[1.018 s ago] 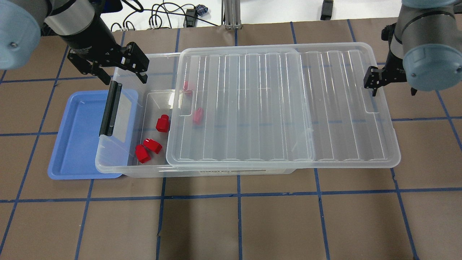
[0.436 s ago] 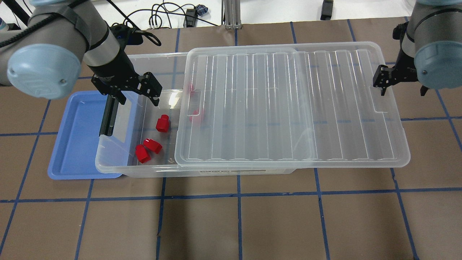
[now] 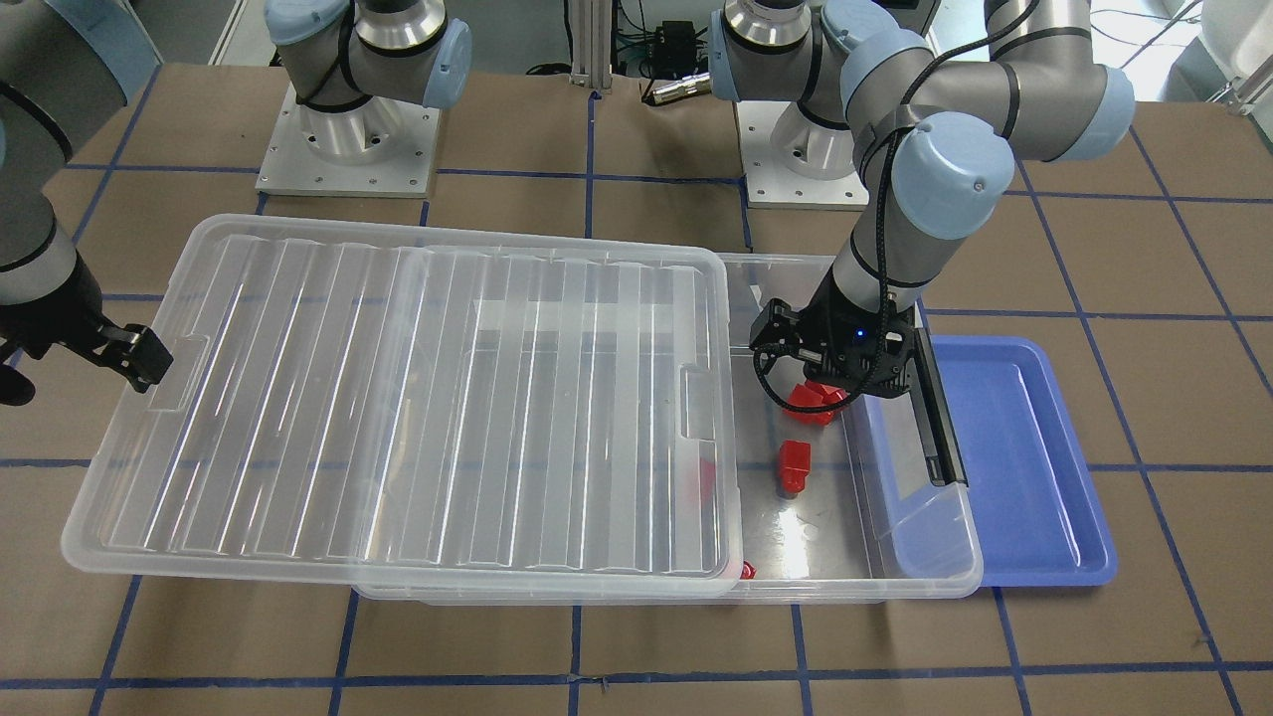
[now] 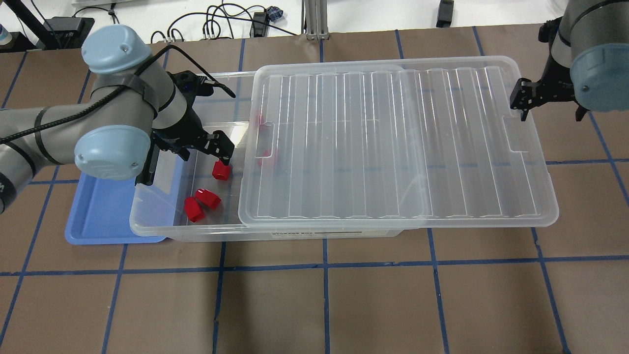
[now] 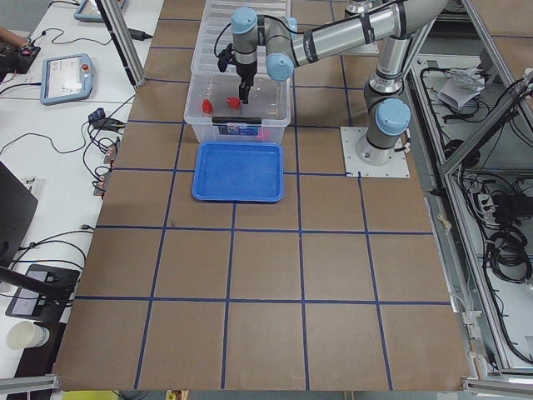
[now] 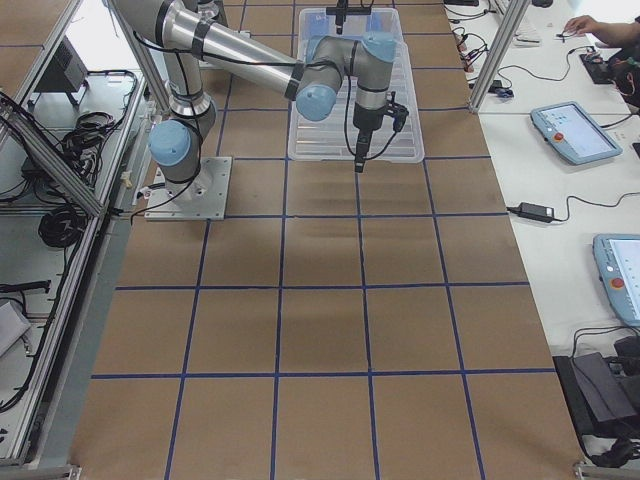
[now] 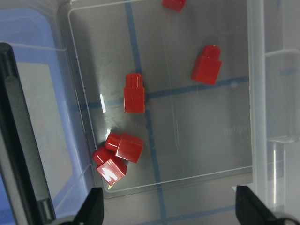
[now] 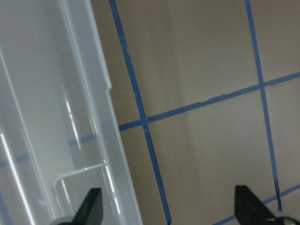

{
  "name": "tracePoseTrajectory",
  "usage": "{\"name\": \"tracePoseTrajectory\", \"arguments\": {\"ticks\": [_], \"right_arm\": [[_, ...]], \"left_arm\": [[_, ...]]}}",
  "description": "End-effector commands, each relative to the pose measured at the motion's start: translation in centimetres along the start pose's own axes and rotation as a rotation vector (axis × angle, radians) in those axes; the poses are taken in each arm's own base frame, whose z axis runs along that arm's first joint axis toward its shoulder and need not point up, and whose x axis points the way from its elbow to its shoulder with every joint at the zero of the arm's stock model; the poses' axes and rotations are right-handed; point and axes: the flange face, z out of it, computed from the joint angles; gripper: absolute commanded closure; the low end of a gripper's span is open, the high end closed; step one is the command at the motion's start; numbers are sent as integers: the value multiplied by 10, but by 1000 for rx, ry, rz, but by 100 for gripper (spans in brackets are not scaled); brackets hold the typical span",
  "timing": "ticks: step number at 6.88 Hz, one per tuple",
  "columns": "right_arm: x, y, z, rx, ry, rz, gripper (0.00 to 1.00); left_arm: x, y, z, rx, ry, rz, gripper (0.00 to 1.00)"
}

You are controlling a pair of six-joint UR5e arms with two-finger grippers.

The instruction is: Place red block in blue tray from box

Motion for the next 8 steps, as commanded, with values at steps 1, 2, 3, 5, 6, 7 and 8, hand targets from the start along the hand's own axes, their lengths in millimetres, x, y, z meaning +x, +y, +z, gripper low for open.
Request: {"name": "tracePoseTrajectory", "arguments": {"ticks": [1,2,3,5,6,7,8], "right_arm": [[-31,0,-49,69,-152,-29,0],[-55,20,-91,65,-167,-84,0],[-74,34,-122,47,-173,-118,0],[-99,52,-143,-52,-182,-84,0],[-100,55,-138,-67,-182,-63,0],[-103,57,-134,-73,-198,-61,0],[-102,56,-138,-65,-203,-60,0]], "left_arm": [[-8,-1,33,-6,1,2,11],[-9,-5,43,-21,5,0,12],[-10,-6,46,-17,4,-6,10],[-15,-15,70,-17,2,-15,8],[-16,-17,77,-25,4,-20,8],[-17,-22,85,-12,-2,-17,8],[-20,-24,97,-27,-12,-17,14]]}}
